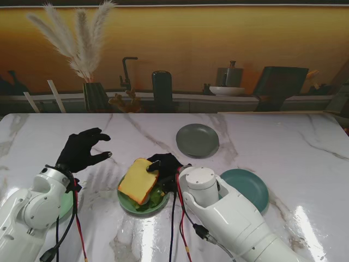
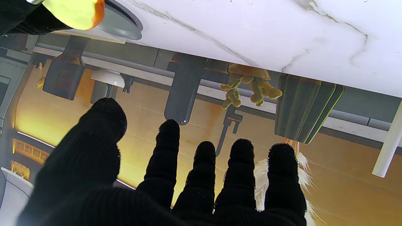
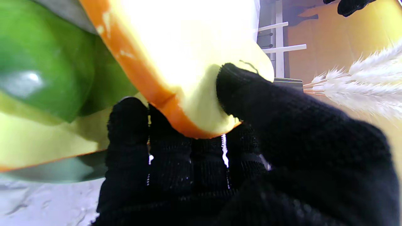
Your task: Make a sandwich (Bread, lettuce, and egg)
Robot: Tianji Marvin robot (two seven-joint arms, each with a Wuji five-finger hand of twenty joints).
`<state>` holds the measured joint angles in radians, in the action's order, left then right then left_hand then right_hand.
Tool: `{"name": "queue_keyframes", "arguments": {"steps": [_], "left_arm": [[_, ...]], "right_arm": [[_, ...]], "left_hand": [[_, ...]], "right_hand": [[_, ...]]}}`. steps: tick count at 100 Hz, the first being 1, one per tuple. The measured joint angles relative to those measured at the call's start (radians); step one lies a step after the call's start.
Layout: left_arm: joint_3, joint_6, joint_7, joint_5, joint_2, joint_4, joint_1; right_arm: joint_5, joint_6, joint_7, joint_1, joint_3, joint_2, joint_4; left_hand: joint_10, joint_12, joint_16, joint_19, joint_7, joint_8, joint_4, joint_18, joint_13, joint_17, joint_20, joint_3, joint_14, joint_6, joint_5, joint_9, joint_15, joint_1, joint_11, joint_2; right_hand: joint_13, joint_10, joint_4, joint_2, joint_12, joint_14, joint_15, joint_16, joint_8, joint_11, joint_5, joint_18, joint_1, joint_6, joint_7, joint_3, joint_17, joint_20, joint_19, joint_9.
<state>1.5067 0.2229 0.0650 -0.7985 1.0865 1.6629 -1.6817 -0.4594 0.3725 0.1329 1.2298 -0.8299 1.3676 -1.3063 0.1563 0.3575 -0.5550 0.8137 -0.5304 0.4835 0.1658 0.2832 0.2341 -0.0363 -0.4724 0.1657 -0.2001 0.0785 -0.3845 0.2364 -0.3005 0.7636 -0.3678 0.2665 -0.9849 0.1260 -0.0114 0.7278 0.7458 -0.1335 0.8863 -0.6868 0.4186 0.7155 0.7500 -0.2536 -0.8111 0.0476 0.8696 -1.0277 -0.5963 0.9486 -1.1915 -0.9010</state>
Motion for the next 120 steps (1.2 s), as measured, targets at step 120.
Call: {"name": "queue_keyframes", "arguments": {"steps": [120], "left_arm": [[-0.003,0.03,-0.01,0.017,-0.001,-0.009,0.006]], "right_arm": [[0.131,-0.249,-0.039,0.018,0.021,-0.041,0.015]], "left_hand": [[0.0,0.0,0.0,0.0,-0.005,0.0,0.0,0.0,0.0,0.0,0.0,0.0,0.0,0.0,-0.002,0.0,0.0,0.0,0.0,-0.014]], "right_hand": [[0.544,-0.015,-0.209,-0.221,-0.281,0.078,-0.43,0.21,0.157,-0.158,-0.2,-0.016,0.067,-0.013,-0.404,0.234,0.553,-0.105,0.244,0.501]]}}
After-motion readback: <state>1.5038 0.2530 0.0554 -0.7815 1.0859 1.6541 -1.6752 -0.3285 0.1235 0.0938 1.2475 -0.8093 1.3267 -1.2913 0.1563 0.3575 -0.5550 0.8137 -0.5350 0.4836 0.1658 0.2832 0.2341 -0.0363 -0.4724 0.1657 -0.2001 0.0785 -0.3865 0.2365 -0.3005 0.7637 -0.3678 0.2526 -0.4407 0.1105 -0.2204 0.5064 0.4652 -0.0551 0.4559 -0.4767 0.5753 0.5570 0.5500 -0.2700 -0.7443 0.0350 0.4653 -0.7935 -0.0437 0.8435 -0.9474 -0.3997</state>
